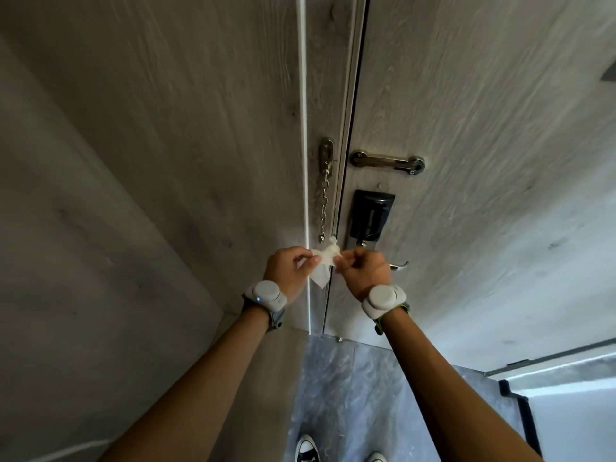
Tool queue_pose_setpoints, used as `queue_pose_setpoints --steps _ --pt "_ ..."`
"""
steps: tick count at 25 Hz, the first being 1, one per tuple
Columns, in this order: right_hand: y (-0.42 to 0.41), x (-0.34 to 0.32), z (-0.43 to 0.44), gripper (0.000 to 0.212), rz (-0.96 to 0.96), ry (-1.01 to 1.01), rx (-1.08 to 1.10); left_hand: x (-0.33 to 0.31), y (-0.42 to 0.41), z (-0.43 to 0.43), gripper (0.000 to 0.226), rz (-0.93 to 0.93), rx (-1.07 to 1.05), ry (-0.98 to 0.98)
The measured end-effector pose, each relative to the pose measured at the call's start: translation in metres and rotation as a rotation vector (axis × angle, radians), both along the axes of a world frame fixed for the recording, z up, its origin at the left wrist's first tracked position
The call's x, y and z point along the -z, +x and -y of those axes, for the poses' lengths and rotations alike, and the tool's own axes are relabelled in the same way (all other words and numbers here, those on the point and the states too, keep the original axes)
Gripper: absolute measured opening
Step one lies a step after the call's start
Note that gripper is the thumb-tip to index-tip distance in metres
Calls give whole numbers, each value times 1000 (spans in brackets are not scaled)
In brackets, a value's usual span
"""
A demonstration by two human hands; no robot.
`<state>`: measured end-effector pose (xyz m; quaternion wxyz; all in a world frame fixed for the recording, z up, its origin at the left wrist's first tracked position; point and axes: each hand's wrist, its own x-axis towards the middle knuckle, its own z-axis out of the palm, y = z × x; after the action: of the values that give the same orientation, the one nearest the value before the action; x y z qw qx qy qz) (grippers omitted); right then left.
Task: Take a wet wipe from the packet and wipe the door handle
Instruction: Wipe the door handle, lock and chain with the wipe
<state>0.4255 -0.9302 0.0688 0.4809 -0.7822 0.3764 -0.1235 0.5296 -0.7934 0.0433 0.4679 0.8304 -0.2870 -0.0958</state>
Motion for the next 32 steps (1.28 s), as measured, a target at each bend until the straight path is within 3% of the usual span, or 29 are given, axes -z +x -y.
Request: queue_pose_setpoints --steps 7,11,15,21,26,30,32 --pt "-45 -40 -12 27 56 -113 -6 -54 -45 -24 9 88 49 -13" --pt "-82 -65 -14 34 175 41 -25 -88 -86 -35 11 50 42 -68" --pt "-125 -89 -17 47 199 15 -14 -117 -130 -48 17 97 58 -73" --pt "-173 -121 -34 55 287 135 -75 -154 -187 -74 23 170 61 -109" --pt "-216 -136 -63 62 309 171 -81 -184 -220 -105 29 262 -19 -231" --pt "-240 -139 -79 71 273 154 -99 -202 -236 -118 7 282 -90 -273" --pt "-259 -143 -97 76 259 130 -97 -213 -254 -132 8 284 -57 -286"
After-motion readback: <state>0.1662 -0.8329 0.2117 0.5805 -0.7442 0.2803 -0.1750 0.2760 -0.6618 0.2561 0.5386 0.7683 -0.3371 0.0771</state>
